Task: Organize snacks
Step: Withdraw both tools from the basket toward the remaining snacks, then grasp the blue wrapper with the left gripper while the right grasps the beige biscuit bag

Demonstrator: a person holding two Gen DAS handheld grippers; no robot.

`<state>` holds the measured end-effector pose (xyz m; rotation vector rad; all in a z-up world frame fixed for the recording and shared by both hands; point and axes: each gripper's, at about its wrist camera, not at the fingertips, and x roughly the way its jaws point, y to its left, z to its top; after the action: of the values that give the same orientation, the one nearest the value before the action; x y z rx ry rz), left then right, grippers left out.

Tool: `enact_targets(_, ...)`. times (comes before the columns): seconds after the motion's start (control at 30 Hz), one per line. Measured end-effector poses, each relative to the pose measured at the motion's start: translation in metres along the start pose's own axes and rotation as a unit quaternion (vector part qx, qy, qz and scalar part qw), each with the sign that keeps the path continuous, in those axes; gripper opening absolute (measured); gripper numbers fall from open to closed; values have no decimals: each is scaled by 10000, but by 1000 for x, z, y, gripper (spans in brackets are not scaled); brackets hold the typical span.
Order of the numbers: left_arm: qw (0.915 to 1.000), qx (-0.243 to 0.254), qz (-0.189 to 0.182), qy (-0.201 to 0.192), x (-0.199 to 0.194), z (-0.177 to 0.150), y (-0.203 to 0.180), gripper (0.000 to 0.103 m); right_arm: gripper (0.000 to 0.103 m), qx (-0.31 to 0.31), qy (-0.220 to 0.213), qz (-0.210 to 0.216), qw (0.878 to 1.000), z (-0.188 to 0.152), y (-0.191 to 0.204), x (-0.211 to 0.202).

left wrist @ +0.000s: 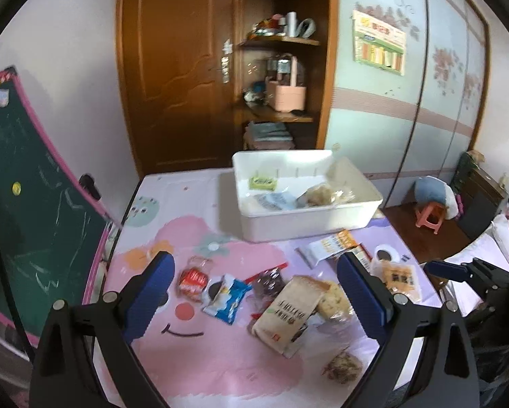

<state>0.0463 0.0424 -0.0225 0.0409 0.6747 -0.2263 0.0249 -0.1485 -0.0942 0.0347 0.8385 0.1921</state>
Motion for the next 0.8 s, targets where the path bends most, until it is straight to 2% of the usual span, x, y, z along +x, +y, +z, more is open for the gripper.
enact_targets(0.23, 9972, -59, 331, 666, 42, -32, 33, 96, 91, 24, 524, 146, 9985, -16, -3, 31)
enact_targets(0.4, 9939, -140, 378, 1029, 79, -47, 51, 96, 91, -155, 793, 193, 9965, -19, 8, 63)
enact_targets(0.47, 9926, -131, 451, 1117, 92, -50, 57, 96, 88, -227, 882, 182, 9957, -18, 11, 76)
enact_targets(0.53, 9919, -108, 430, 1191, 105, -52, 60, 96, 80, -230, 967, 233, 9948, -15, 11, 89)
enact_targets(0.7, 9885, -61, 371, 1466, 137, -56, 66, 96, 79, -16, 1253, 340, 9915, -10, 1, 126)
enact_targets(0.8, 9857, -90, 200, 1669, 153, -58, 67, 94, 77, -24, 1356, 354, 9901, -6, 0, 143)
